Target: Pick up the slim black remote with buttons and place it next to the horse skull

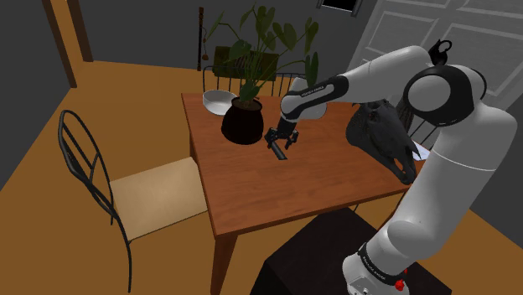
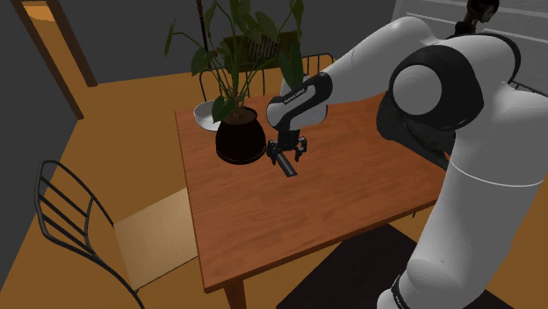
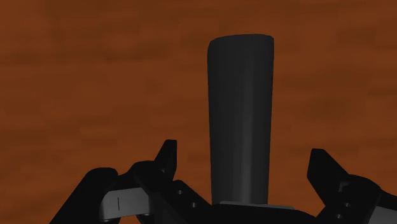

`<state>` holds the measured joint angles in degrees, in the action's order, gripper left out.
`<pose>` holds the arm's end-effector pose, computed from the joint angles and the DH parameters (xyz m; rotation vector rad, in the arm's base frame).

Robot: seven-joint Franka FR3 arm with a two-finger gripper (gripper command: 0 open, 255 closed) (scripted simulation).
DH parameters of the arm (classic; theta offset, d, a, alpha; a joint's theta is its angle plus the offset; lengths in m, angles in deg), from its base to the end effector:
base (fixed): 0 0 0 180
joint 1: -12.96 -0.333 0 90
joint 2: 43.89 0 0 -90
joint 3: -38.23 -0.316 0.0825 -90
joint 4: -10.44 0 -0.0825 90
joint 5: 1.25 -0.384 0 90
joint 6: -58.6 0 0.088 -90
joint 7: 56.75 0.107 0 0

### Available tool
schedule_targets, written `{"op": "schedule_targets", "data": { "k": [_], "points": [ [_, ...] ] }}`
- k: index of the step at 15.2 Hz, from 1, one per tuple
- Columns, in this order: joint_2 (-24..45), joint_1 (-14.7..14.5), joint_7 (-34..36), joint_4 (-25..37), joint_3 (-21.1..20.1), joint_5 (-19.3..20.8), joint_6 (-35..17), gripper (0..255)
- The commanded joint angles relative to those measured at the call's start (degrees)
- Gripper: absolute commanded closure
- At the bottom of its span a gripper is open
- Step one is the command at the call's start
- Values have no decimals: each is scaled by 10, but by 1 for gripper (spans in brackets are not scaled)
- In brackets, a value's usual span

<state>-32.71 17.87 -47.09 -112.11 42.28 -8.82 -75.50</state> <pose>0.5590 -0.0855 0.3151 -2.9943 0.6308 -0.0107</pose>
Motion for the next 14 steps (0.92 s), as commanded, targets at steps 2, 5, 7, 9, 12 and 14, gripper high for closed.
{"op": "schedule_targets", "data": {
  "k": [2,5,7,9,12,14],
  "points": [
    [0,0,0,0,0,0,-1,0],
    [0,0,0,0,0,0,-1,255],
    [0,0,0,0,0,0,-1,255],
    [0,0,0,-1,0,0,-1,255],
    [-1,0,0,-2,0,0,0,255],
    [0,0,0,0,0,0,-1,255]
  ]
}}
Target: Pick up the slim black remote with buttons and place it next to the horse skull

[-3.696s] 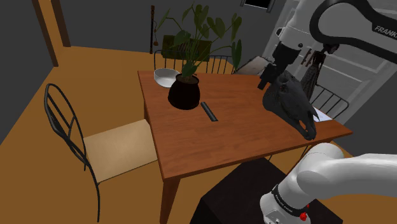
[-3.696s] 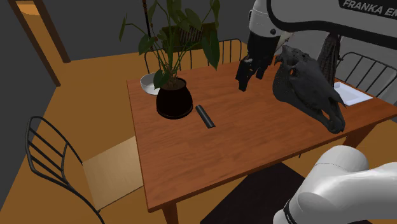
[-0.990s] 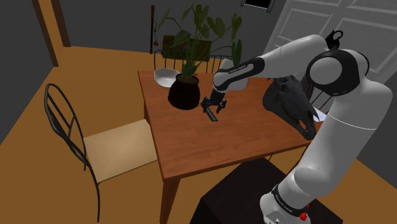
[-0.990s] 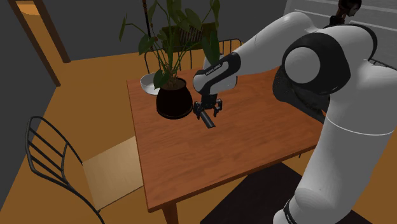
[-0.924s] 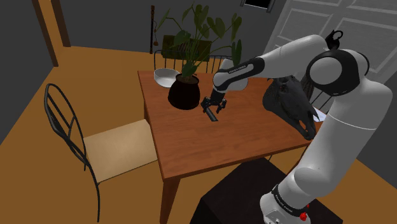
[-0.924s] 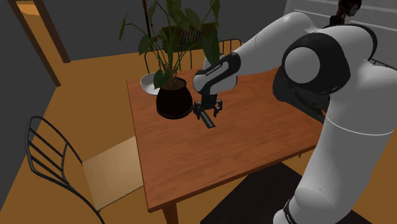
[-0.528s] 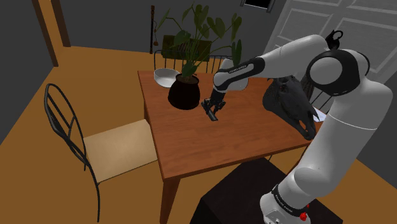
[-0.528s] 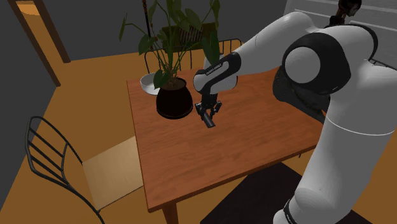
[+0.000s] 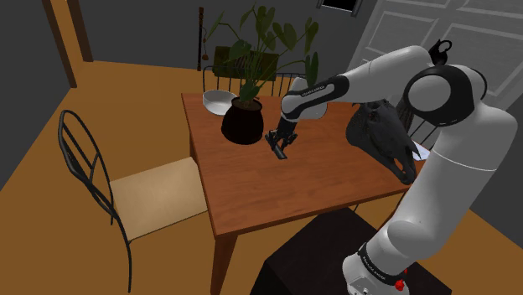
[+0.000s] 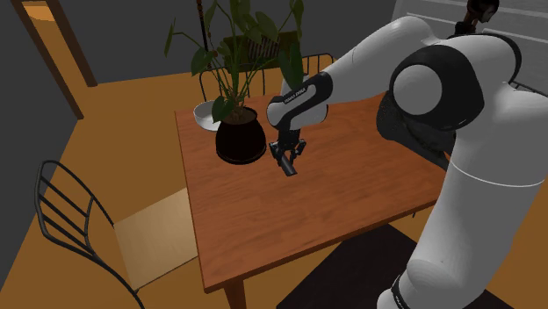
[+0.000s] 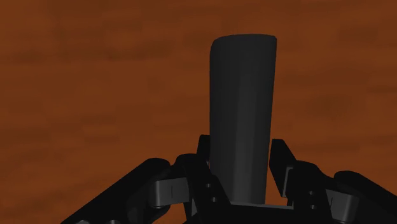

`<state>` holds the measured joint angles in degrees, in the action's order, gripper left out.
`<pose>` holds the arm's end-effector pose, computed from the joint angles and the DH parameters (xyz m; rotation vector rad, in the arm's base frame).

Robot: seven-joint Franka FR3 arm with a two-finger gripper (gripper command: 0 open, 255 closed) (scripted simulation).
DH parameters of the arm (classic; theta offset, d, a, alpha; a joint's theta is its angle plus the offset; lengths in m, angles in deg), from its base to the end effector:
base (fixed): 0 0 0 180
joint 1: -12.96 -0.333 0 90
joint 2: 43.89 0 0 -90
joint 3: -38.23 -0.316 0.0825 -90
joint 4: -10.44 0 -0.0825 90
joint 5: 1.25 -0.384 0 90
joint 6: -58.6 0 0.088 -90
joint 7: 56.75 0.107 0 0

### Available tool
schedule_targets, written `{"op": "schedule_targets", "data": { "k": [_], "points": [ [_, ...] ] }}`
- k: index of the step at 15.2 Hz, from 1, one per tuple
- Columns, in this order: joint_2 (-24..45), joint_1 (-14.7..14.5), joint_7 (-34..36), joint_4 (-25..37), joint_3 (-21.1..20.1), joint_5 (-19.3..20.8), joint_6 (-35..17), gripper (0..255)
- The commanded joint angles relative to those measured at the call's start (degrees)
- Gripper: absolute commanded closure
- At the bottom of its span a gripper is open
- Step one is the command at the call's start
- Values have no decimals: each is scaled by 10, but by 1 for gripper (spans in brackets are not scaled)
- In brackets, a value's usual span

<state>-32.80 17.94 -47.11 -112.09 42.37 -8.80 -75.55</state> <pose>0.5590 -0.0871 0.3162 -2.9940 0.6340 -0.0152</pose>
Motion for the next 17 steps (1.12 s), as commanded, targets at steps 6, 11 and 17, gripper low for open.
{"op": "schedule_targets", "data": {
  "k": [6,11,17],
  "points": [
    [-27,-1,7,14,1,7,41,255],
    [-47,-2,13,29,2,12,77,255],
    [-67,-2,18,52,3,17,120,255]
  ]
}}
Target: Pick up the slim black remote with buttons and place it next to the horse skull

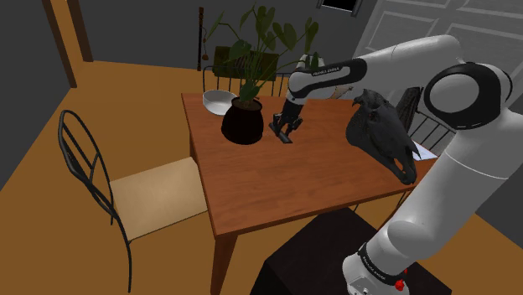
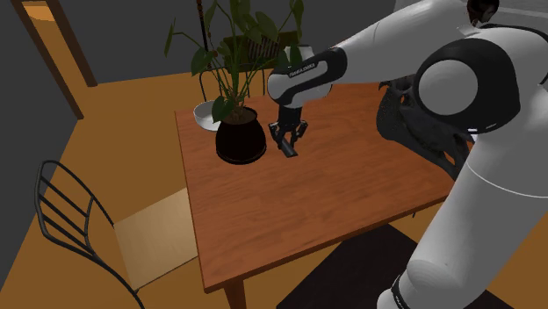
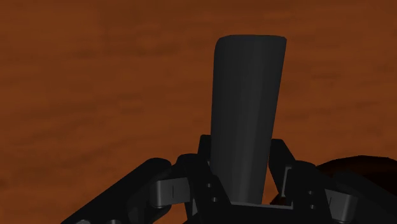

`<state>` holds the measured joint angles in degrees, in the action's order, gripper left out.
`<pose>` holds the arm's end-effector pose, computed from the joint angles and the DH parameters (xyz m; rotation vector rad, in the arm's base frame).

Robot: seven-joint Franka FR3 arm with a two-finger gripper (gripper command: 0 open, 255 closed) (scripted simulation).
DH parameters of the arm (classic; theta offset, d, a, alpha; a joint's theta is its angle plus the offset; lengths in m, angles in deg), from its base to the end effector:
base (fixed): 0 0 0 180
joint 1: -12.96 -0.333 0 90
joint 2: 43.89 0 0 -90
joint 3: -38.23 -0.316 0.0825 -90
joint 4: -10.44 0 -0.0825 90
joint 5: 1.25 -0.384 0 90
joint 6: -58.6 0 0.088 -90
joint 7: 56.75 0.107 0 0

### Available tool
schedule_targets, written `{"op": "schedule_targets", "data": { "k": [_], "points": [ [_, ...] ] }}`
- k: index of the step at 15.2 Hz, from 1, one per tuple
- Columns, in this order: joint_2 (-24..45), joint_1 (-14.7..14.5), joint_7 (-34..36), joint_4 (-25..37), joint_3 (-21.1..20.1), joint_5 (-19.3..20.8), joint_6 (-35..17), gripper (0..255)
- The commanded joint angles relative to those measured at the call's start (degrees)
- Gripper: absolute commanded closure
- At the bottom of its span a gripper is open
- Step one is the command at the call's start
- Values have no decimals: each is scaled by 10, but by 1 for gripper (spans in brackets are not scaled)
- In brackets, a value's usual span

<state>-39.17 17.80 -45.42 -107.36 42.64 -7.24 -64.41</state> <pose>0.5588 -0.0860 0.3983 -2.9940 0.6311 -0.0114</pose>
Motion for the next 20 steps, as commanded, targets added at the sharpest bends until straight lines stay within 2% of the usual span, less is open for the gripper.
{"op": "schedule_targets", "data": {
  "k": [1,20],
  "points": [
    [-7,0,2,9,0,2,16,255],
    [-43,0,16,113,1,11,156,255]
  ]
}}
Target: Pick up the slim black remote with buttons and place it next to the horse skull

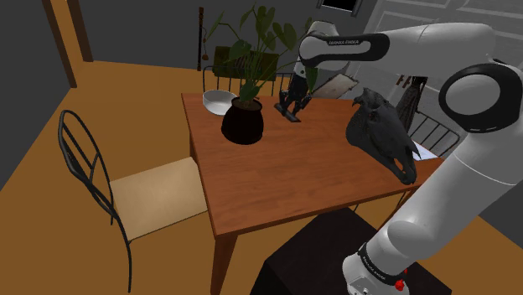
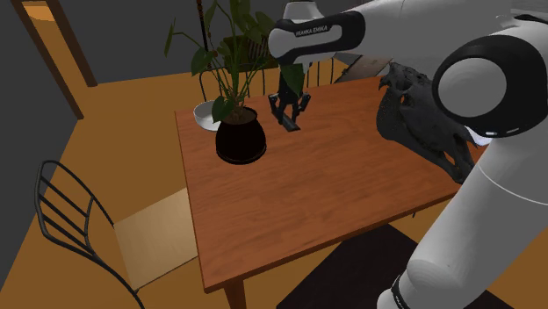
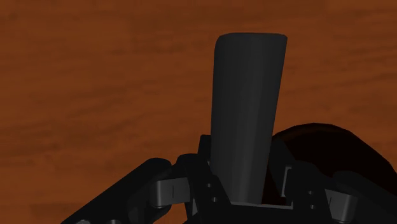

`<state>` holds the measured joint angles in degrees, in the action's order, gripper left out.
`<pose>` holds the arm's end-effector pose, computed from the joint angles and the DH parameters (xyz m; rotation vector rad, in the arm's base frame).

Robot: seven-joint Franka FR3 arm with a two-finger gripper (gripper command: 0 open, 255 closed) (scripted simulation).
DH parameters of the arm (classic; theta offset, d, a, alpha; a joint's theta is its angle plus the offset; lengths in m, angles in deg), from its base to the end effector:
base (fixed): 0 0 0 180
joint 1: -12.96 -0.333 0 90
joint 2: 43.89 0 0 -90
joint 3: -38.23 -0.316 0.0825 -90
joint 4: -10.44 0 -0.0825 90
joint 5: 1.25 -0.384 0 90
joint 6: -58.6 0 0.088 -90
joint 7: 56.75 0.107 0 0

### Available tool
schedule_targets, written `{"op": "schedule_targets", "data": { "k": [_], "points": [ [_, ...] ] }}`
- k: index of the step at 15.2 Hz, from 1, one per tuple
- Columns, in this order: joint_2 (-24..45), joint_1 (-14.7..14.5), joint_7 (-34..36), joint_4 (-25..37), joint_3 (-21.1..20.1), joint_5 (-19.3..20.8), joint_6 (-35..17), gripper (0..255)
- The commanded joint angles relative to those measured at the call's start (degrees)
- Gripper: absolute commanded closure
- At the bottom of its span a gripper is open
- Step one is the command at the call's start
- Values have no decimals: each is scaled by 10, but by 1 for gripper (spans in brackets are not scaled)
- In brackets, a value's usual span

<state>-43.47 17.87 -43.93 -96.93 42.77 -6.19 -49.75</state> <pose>0.5582 -0.0864 0.5038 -2.9942 0.6310 -0.0113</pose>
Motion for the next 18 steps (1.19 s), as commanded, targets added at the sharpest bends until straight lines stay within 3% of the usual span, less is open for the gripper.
{"op": "schedule_targets", "data": {
  "k": [1,18],
  "points": [
    [-1,0,2,16,0,1,17,255],
    [7,1,11,156,1,2,149,255]
  ]
}}
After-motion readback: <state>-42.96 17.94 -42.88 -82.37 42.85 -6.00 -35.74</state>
